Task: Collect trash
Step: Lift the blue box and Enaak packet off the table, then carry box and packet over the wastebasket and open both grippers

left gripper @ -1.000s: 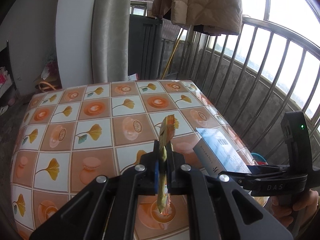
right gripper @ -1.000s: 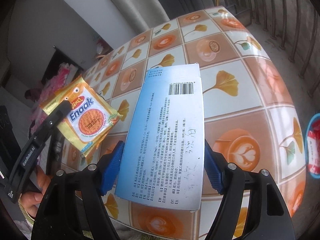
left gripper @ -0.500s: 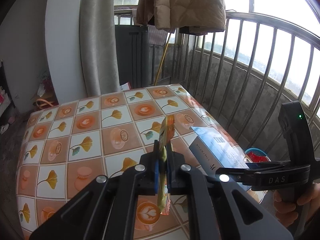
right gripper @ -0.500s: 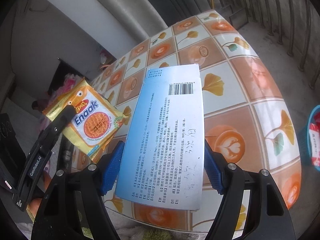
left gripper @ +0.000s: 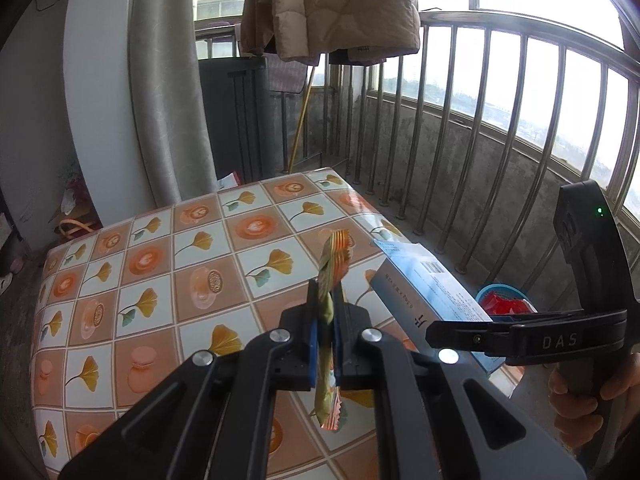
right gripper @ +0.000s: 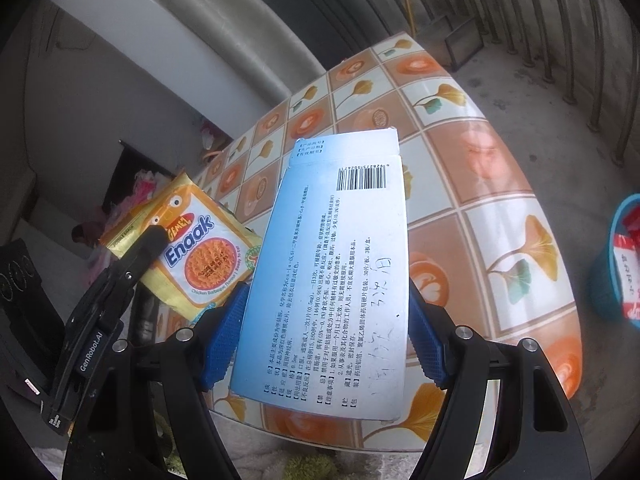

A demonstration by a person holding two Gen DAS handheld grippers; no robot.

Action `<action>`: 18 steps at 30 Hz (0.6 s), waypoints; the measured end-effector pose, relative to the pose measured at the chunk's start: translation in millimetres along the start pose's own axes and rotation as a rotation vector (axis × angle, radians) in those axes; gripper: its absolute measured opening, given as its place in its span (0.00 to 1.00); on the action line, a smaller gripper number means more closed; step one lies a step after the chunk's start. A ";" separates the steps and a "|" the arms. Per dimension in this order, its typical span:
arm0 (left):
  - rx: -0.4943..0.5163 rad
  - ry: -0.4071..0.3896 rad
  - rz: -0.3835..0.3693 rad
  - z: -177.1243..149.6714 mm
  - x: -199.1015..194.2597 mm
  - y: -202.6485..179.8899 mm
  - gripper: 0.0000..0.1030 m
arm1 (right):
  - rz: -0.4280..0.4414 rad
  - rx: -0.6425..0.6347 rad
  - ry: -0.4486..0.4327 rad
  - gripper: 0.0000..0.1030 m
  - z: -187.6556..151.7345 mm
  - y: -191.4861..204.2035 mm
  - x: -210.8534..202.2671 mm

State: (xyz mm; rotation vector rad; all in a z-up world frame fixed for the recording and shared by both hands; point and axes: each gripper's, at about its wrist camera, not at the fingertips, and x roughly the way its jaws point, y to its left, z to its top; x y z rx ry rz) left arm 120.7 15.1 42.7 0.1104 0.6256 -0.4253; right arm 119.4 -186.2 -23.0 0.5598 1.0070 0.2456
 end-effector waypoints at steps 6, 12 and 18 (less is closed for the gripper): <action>0.019 0.026 -0.106 12.3 13.0 -21.9 0.05 | 0.003 0.048 -0.062 0.68 -2.0 -18.2 -24.6; 0.112 0.058 -0.241 34.4 36.2 -77.9 0.05 | -0.045 0.191 -0.185 0.68 -9.1 -77.8 -73.8; 0.172 0.143 -0.404 58.7 75.6 -153.0 0.05 | -0.157 0.439 -0.329 0.68 -37.4 -178.5 -136.5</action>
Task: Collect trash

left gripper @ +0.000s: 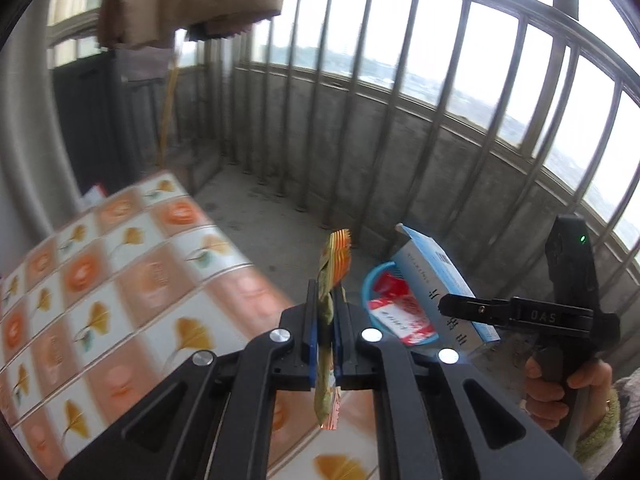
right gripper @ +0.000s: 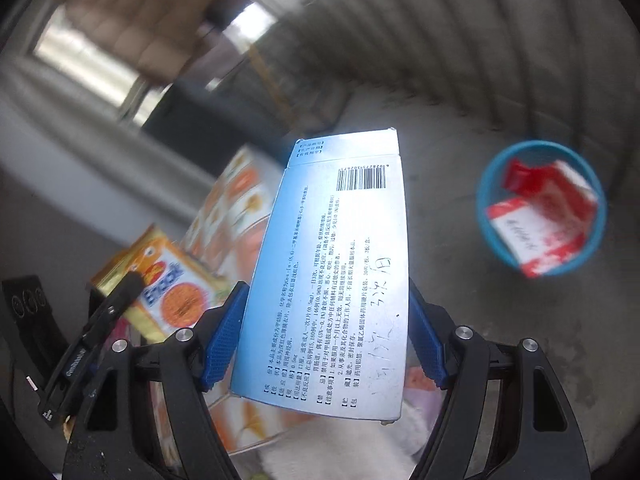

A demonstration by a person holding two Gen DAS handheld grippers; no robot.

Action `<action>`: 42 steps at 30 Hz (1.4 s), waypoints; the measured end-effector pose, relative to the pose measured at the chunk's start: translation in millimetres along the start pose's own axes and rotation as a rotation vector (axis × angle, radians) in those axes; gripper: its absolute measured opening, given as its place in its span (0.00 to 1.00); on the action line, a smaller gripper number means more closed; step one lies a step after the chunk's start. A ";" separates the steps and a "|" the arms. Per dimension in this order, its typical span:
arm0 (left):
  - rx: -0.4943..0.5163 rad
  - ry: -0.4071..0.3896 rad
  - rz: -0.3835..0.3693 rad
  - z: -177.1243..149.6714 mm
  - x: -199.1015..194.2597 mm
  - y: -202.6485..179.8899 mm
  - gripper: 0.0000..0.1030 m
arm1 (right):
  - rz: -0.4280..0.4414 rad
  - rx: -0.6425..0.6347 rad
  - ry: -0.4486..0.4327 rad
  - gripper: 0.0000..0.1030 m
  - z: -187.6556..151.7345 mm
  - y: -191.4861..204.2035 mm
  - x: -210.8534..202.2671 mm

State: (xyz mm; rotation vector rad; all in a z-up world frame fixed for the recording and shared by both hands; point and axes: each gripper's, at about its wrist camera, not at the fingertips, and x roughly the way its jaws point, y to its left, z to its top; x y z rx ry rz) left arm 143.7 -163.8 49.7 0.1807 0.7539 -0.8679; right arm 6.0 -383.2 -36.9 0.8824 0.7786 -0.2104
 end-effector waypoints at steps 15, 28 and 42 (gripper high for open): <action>0.042 0.323 -0.183 58.4 222.2 -117.9 0.05 | -0.143 0.174 0.146 0.71 48.5 -162.5 56.5; -0.015 0.383 -0.175 44.8 292.4 -123.5 0.57 | -0.315 0.261 -0.013 0.78 42.1 -232.4 51.4; -0.138 0.017 -0.097 41.8 72.2 -34.5 0.78 | -0.307 -0.087 -0.229 0.82 8.2 -84.4 -41.7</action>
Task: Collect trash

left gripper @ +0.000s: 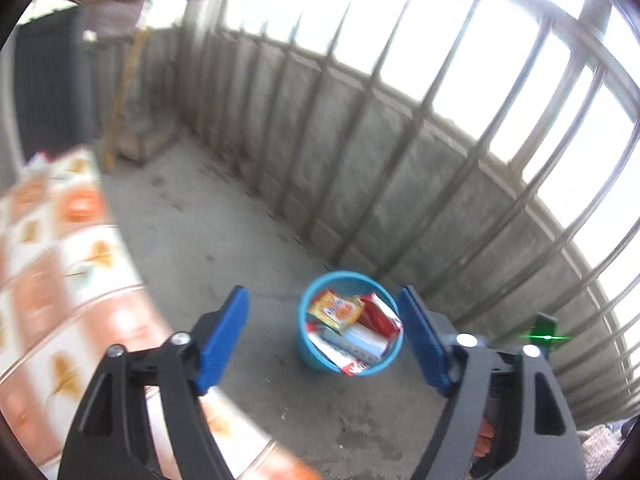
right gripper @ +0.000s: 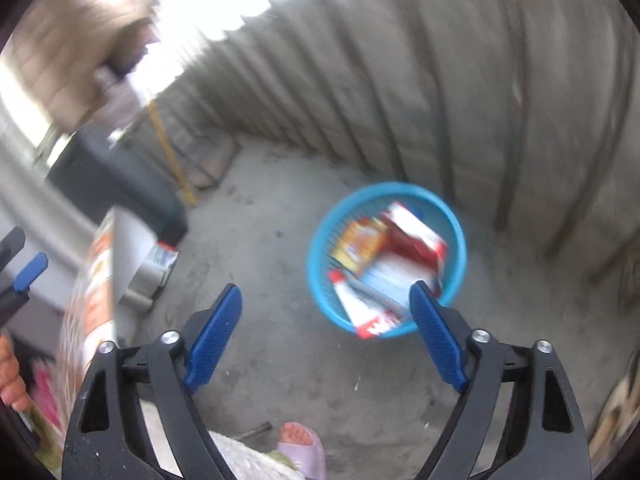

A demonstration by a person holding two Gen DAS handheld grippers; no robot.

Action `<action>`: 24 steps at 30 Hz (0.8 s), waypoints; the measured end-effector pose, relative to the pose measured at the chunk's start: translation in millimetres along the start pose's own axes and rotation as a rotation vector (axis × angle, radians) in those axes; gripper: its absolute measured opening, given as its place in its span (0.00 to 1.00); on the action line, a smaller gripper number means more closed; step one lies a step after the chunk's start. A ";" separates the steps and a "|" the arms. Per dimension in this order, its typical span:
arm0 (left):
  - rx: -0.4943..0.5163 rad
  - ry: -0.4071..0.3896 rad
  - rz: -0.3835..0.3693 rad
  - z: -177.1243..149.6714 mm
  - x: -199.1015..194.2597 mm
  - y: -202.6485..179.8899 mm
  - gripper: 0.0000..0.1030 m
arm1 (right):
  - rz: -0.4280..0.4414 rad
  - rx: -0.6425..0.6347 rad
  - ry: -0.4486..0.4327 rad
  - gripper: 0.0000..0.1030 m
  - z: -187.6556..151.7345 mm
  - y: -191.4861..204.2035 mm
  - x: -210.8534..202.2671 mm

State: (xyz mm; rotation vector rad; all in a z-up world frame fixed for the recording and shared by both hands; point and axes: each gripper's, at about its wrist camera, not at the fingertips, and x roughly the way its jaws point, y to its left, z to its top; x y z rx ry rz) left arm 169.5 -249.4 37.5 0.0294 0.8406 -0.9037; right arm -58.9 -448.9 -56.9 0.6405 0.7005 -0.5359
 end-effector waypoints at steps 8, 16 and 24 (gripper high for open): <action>-0.124 -0.206 0.281 -66.5 -155.0 47.0 0.95 | 0.109 -0.317 -0.236 0.92 -23.7 120.8 -91.9; -0.346 -0.251 0.709 -155.1 -239.8 76.5 0.95 | 0.181 -0.465 -0.234 0.92 -78.1 186.8 -119.5; -0.375 -0.121 0.856 -216.7 -243.9 90.2 0.95 | 0.034 -0.598 -0.024 0.92 -134.6 230.2 -102.5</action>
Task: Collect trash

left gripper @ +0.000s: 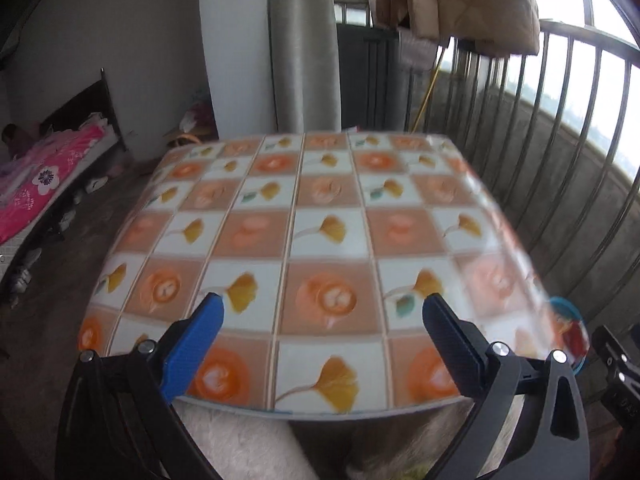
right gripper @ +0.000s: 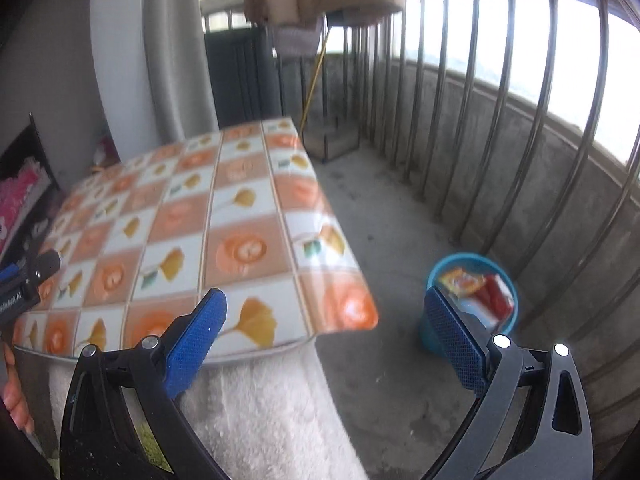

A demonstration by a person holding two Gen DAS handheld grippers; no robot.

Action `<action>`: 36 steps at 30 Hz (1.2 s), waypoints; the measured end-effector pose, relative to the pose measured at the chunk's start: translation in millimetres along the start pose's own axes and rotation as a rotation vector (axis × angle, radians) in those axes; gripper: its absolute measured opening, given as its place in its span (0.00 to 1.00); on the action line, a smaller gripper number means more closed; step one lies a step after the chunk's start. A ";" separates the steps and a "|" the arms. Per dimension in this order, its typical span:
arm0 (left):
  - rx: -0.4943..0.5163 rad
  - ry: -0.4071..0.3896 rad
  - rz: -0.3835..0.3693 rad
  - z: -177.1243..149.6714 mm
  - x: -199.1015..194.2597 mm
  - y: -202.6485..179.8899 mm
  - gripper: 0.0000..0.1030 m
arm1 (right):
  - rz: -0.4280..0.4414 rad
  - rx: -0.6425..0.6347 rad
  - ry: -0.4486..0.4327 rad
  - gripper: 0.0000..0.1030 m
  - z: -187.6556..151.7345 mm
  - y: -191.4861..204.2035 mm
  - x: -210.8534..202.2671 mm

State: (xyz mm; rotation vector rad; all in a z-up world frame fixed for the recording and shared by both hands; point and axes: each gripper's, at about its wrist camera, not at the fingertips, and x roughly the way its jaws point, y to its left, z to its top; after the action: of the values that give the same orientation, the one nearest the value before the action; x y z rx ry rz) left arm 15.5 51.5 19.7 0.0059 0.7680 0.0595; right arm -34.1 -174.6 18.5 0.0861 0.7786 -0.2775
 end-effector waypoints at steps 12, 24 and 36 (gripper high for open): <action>0.070 0.080 0.008 -20.7 11.8 -18.2 0.95 | -0.130 -0.055 0.075 0.92 -17.8 6.4 10.9; 0.087 0.081 -0.007 -12.4 15.0 -34.0 0.95 | -0.150 -0.041 0.104 0.92 -19.7 -11.9 18.1; 0.100 0.075 -0.020 -8.8 12.9 -42.1 0.95 | -0.158 -0.027 0.096 0.92 -18.6 -17.5 15.9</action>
State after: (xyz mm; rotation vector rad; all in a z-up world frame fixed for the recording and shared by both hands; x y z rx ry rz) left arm 20.8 10.0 3.2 0.0910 0.8451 0.0022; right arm -40.8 -191.5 -5.4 0.0124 0.8861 -0.4150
